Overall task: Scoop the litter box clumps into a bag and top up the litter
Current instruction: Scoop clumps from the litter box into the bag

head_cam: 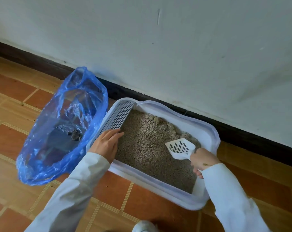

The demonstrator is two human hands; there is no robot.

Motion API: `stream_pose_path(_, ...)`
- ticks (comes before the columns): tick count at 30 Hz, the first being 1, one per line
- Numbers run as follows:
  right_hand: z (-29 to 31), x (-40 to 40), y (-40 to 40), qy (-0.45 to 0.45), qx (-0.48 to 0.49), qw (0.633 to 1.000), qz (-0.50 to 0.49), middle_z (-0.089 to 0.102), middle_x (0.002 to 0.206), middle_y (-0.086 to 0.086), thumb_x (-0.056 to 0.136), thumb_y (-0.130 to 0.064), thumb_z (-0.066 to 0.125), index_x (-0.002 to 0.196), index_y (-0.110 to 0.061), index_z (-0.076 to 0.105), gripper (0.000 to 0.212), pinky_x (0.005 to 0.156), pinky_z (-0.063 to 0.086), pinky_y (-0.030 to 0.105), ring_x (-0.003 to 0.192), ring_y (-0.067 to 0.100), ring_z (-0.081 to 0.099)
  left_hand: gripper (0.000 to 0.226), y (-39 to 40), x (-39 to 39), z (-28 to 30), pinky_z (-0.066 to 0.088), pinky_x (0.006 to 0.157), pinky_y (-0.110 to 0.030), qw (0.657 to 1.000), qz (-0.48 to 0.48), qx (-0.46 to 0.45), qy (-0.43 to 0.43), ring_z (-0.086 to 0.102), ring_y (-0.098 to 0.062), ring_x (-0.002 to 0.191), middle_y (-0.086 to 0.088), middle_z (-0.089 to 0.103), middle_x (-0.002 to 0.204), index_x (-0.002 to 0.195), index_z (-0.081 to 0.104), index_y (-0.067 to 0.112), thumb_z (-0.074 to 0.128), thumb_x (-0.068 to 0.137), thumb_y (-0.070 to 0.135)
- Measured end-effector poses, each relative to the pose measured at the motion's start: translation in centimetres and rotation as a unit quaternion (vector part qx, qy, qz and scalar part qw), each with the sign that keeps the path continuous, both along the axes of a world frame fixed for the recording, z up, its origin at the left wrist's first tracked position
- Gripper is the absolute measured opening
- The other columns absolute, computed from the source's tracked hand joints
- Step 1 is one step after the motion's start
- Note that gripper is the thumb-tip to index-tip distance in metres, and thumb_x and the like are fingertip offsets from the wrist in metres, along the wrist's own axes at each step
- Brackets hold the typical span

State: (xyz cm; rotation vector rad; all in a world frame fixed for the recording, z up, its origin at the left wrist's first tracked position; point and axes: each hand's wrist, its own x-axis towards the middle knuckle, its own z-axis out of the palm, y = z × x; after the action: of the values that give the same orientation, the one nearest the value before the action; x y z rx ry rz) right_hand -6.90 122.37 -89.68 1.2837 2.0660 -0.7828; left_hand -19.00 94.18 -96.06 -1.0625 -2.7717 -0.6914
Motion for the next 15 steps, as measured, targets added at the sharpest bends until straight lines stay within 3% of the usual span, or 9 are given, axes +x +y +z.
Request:
stream_pose_path(4, -0.4, -1.6, -0.6, 0.019, 0.017, 0.999, 0.037, 0.062, 0.073, 0.011, 0.094, -0.018, 0.039, 0.078, -0.008, 0.053, 0.023, 0.072, 0.048, 0.035, 0.070, 0.026, 0.060, 0.040, -0.6, 0.3, -0.3, 0.053, 0.088, -0.048, 1.000, 0.006, -0.004, -0.009, 0.063, -0.035, 0.104, -0.015, 0.067, 0.111, 0.109, 0.068, 0.004, 0.034, 0.090, 0.014)
stream_pose_path(7, -1.2, -2.2, -1.2, 0.053, 0.018, 0.997, 0.044, 0.068, 0.083, 0.015, 0.093, -0.018, 0.039, 0.078, -0.008, 0.051, 0.022, 0.078, 0.054, 0.040, 0.074, 0.028, 0.064, 0.041, -0.8, 0.5, -0.5, 0.053, 0.086, -0.048, 1.000, 0.017, -0.002, -0.014, 0.063, -0.034, 0.103, -0.014, 0.067, 0.111, 0.109, 0.068, 0.003, 0.033, 0.090, 0.014)
stream_pose_path(11, -3.0, -1.7, -1.8, 0.094, 0.018, 0.995, 0.036, 0.067, 0.075, 0.011, 0.095, -0.028, 0.035, 0.085, -0.008, 0.057, 0.031, 0.068, 0.055, 0.038, 0.058, 0.024, 0.060, 0.041, -0.7, 0.8, -0.3, 0.054, 0.085, -0.047, 1.000, 0.025, 0.007, -0.008, 0.063, -0.034, 0.101, -0.014, 0.068, 0.109, 0.107, 0.069, 0.003, 0.033, 0.089, 0.014)
stream_pose_path(15, -3.9, -1.6, -2.3, 0.113, -0.002, 0.993, 0.026, 0.064, 0.076, 0.006, 0.097, -0.035, 0.032, 0.088, -0.015, 0.054, 0.032, 0.064, 0.057, 0.037, 0.057, 0.021, 0.058, 0.041, -0.8, 0.9, -0.2, 0.054, 0.086, -0.048, 1.000, 0.026, 0.013, -0.010, 0.063, -0.034, 0.103, -0.014, 0.067, 0.111, 0.108, 0.068, 0.003, 0.034, 0.090, 0.014)
